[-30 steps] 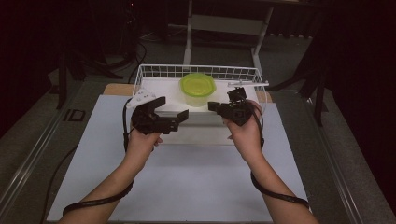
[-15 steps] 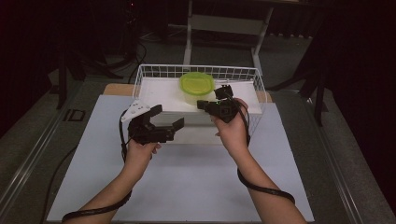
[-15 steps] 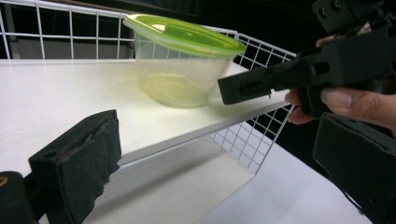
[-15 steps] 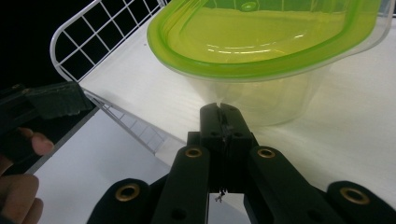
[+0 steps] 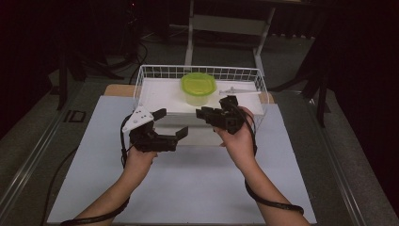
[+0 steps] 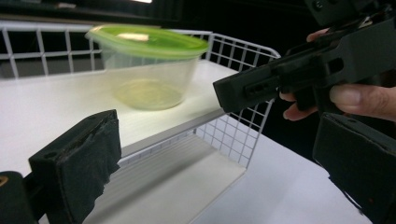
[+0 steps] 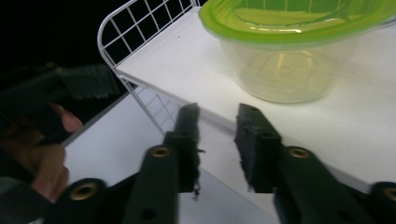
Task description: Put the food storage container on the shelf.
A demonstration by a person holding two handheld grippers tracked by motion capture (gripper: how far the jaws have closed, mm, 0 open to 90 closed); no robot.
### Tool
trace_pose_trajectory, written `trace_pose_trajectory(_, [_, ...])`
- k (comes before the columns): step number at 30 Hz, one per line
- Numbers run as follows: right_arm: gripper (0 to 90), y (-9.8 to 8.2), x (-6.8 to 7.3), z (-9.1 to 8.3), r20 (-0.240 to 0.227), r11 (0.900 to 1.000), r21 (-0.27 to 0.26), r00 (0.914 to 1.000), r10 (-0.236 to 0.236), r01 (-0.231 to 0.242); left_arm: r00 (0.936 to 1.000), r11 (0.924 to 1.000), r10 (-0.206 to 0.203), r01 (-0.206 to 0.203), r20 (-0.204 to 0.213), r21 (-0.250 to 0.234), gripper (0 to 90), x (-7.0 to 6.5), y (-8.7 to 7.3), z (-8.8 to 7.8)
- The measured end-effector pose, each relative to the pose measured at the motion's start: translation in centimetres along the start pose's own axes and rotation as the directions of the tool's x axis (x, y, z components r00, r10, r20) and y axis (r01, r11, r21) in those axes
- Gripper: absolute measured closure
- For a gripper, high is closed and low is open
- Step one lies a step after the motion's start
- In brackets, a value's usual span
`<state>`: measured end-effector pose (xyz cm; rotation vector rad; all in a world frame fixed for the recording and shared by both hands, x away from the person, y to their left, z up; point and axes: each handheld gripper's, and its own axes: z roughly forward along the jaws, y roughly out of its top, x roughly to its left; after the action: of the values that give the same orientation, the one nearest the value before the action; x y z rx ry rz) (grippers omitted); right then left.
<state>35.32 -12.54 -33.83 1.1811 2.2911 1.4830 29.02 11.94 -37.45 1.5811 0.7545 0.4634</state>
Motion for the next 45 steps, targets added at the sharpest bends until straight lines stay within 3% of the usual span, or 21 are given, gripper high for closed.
trace_pose_trajectory(1, [64.2, 0.0, 0.0, 0.0, 0.0, 1.0, 0.0, 1.0, 0.0, 0.0, 1.0, 1.0, 0.0, 0.0, 0.0, 0.0, 1.9, 0.0, 0.0, 0.0])
trace_pose_trajectory(4, [45.5, -1.3, 0.0, -0.8, -0.003, 0.999, -0.023, 0.9997, -0.026, 0.025, 0.9996, 0.9999, 0.012, -0.012, 0.024, -0.006, 1.9, -0.7, -0.1, -0.6])
trace_pose_trajectory(8, [29.0, -2.7, -0.1, -1.6, 0.009, 0.995, -0.062, 0.9968, -0.08, 0.08, 0.9986, 0.9999, 0.002, -0.002, 0.052, -0.011, 1.8, -1.2, -0.5, -0.9])
trace_pose_trajectory(13, [22.2, -4.0, -0.4, -2.3, 0.007, 0.994, -0.078, 0.997, -0.077, 0.077, 0.9974, 1.0, 0.005, -0.004, 0.072, -0.004, 1.9, -1.8, -1.1, -0.8])
trace_pose_trajectory(21, [17.5, -6.0, -1.2, -3.0, -0.012, 0.992, -0.104, 0.9974, -0.071, 0.07, 0.9953, 1.0, -0.002, 0.001, 0.097, 0.007, 1.9, -2.2, -2.2, -1.0])
trace_pose_trajectory(26, [16.1, -7.6, -1.9, -3.2, -0.018, 0.993, -0.093, 0.9969, -0.077, 0.075, 0.9945, 0.9997, 0.002, -0.005, 0.105, 0.023, 1.9, -2.4, -3.4, -1.2])
trace_pose_trajectory(30, [16.1, -9.1, -2.4, -3.3, -0.019, 0.993, -0.086, 0.9967, -0.079, 0.077, 0.9933, 0.9993, -0.019, 0.015, 0.114, 0.034, 1.9, -2.5, -4.4, -1.3])
trace_pose_trajectory(36, [15.7, -11.3, -3.0, -3.2, -0.015, 0.993, -0.061, 0.9948, -0.101, 0.1, 0.9921, 0.999, -0.007, 0.001, 0.125, 0.046, 1.9, -2.8, -5.8, -1.4])
trace_pose_trajectory(45, [15.6, -13.8, -3.6, -3.4, -0.034, 0.995, -0.049, 0.9951, -0.093, 0.092, 0.9887, 0.9952, -0.019, 0.004, 0.149, 0.098, 1.9, -3.0, -8.2, -1.5])
